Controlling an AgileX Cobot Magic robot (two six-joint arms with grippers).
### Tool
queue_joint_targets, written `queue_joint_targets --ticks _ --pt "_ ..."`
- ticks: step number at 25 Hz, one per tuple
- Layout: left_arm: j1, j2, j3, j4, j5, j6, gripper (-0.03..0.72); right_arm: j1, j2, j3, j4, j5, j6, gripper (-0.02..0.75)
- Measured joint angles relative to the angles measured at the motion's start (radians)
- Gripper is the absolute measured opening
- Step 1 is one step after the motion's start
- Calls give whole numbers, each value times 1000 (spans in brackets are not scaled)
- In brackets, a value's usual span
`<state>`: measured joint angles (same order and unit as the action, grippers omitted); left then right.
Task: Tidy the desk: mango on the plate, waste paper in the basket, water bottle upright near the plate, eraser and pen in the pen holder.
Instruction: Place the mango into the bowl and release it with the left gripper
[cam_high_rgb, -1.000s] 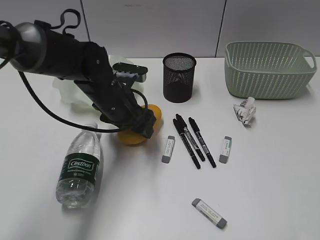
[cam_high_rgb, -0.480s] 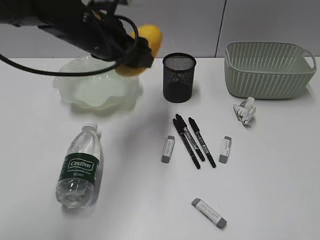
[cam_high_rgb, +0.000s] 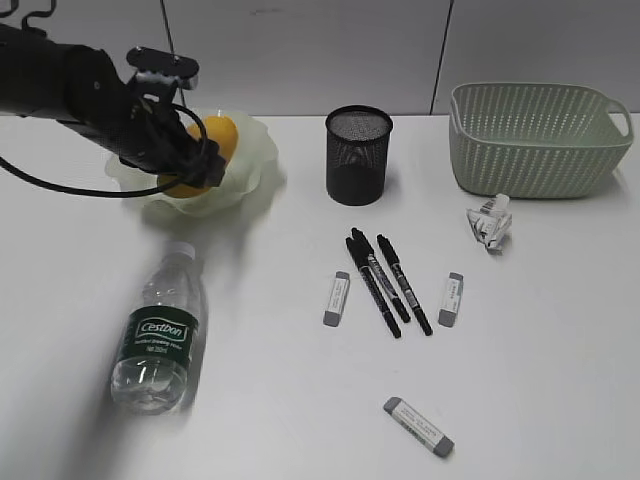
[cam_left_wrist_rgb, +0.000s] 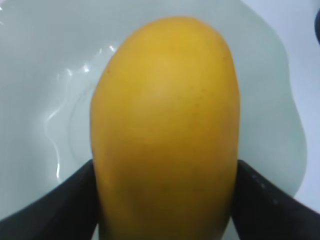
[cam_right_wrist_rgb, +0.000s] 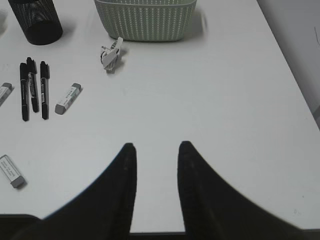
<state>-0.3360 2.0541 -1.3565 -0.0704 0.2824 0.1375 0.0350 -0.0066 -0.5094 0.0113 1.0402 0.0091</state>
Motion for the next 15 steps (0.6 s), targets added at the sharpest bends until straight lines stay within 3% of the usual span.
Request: queue_joint_targets --ticks 4,9,12,15 --pt "0 5 -41 2 -4 0 658 0 0 0 3 0 0 241" --pt "0 1 -130 2 63 0 671 0 0 0 9 0 0 241" --pt "0 -39 -144 -10 123 0 646 0 0 0 9 0 0 241" --pt "4 -141 -76 -69 130 0 550 0 0 0 9 0 0 241"
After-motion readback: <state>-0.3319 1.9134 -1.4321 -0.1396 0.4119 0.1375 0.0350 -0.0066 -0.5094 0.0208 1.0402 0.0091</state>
